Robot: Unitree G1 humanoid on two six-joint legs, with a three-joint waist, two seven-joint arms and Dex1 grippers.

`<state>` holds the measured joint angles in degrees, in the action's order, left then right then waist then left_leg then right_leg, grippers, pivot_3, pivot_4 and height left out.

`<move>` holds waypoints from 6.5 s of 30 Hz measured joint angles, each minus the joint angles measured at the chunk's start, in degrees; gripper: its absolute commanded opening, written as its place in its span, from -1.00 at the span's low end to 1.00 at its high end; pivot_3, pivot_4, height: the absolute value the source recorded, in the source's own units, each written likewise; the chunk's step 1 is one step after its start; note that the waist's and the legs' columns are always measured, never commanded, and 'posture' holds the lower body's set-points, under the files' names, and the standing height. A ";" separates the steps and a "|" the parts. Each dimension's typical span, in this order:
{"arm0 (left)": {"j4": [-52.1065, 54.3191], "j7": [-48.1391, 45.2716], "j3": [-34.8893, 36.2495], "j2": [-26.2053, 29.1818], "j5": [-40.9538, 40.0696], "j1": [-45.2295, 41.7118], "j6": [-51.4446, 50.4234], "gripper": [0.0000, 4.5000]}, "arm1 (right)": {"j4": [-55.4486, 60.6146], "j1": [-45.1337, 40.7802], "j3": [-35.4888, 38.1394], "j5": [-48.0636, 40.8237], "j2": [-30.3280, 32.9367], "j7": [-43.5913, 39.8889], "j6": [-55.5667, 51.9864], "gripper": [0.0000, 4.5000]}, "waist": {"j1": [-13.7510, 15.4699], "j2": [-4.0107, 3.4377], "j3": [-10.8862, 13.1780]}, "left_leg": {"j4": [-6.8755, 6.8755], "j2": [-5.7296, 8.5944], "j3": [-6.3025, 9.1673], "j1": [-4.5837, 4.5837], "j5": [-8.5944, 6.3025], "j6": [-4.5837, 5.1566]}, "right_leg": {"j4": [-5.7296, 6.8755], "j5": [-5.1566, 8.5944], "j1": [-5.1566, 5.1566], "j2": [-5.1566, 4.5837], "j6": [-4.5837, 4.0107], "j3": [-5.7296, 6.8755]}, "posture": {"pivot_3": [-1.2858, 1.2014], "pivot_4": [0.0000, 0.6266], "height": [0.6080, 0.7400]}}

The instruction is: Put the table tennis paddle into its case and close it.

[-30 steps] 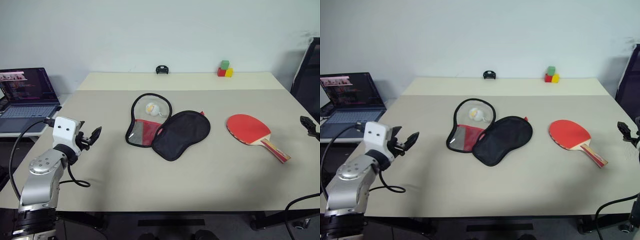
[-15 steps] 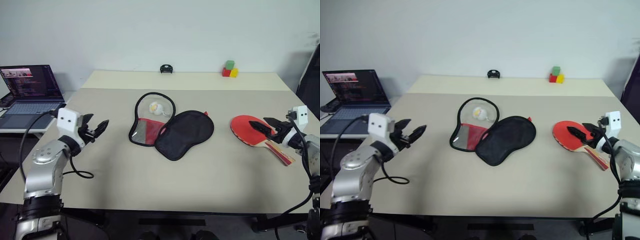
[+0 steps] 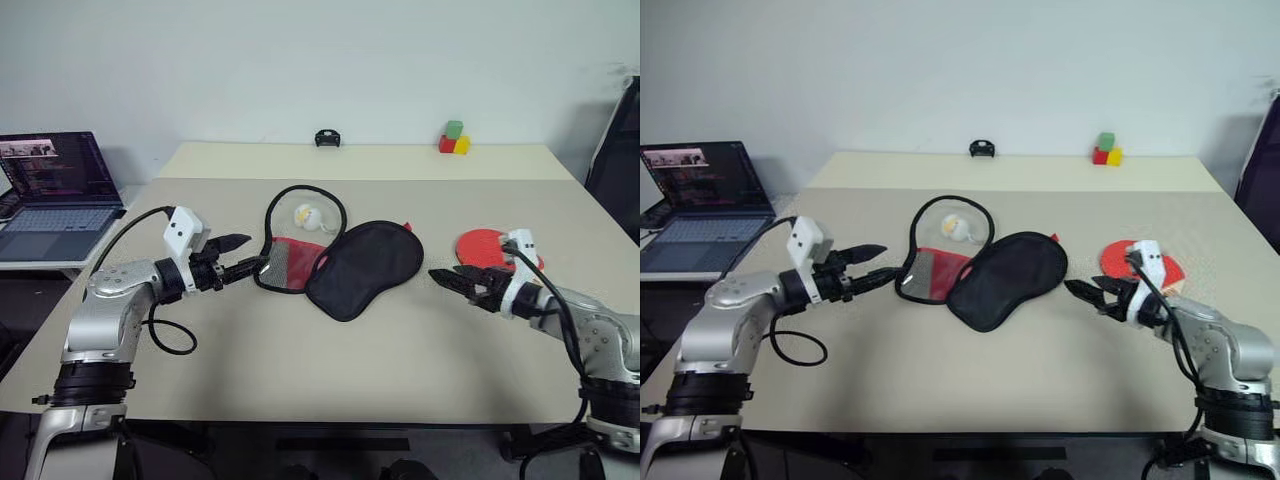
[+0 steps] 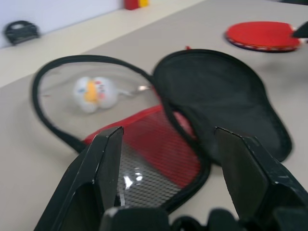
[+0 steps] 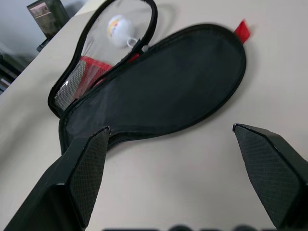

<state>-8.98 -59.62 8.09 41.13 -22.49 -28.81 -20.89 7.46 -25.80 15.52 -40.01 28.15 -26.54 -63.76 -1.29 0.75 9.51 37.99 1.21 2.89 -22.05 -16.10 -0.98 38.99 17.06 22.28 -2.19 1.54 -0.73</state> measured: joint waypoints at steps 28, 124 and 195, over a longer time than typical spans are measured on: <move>-0.65 -0.86 -1.61 -0.04 0.12 -3.56 0.05 0.46 | -15.65 -11.35 -6.96 7.09 -20.37 9.71 4.37 0.99 | -0.59 0.00 0.00 | -0.03 0.01 0.00 0.01 0.00 0.01 | 0.02 0.00 0.07 0.05 0.00 -0.05 | 0.03 -0.52 1.00; -4.20 -5.36 -10.17 -4.51 3.89 -11.69 2.72 0.46 | -16.62 -11.58 -18.61 8.48 3.24 -10.99 -3.14 -0.98 | -0.55 0.09 0.06 | -0.01 0.06 0.01 -0.04 -0.01 0.03 | -0.02 0.01 0.09 0.06 0.01 -0.04 | 0.03 -0.52 1.00; -7.36 -6.09 -11.28 -8.79 6.28 -14.11 5.27 0.46 | -69.15 -36.62 -17.83 34.90 -1.63 -19.55 30.33 -0.99 | -1.62 0.10 0.06 | 0.01 0.04 -0.05 -0.02 0.01 -0.01 | 0.04 -0.01 0.10 0.04 0.00 -0.11 | 0.03 -0.52 1.00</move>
<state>-16.34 -65.71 -3.19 32.34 -16.20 -42.91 -15.61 -61.69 -62.42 -2.32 -5.11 26.52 -46.09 -33.43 -2.91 0.85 9.57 38.00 1.25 2.83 -22.07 -16.09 -0.99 39.03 17.06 22.39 -2.15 1.54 -0.84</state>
